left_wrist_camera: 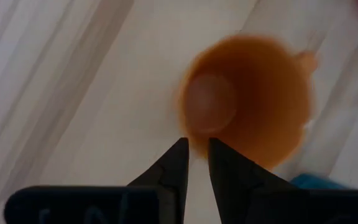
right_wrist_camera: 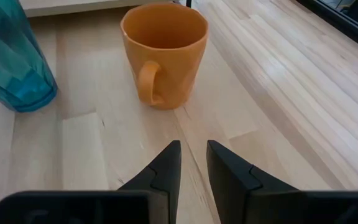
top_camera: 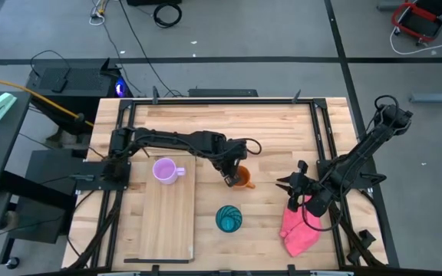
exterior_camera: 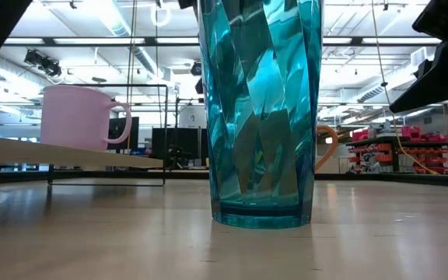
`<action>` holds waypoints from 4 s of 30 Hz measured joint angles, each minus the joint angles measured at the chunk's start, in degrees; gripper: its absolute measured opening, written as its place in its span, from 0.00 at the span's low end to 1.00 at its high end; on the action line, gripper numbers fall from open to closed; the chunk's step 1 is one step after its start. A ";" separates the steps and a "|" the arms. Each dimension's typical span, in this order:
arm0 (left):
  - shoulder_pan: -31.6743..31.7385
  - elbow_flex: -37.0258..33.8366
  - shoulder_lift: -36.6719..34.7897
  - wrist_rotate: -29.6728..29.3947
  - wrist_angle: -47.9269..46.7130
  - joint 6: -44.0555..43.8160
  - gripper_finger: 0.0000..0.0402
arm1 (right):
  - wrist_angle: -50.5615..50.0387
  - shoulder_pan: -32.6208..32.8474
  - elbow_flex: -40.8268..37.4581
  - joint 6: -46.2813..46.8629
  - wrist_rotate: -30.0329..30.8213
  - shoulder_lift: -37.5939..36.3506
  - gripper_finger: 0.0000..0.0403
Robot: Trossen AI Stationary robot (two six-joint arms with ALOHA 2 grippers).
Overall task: Stack small to large cups/mugs on shelf
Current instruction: Put the orange cup on the shelf
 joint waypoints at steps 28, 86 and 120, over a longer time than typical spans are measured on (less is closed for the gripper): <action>0.62 0.02 3.79 3.11 2.02 -0.19 0.22 | -0.26 0.00 0.00 -0.03 -0.02 0.00 0.21; -4.60 32.35 2.72 -9.51 -37.42 -21.16 0.06 | 0.36 0.00 -4.70 4.73 -2.03 0.00 0.21; -15.04 32.15 0.68 -21.34 -37.44 -36.85 0.06 | 5.99 6.84 -4.70 3.45 -2.73 0.00 0.21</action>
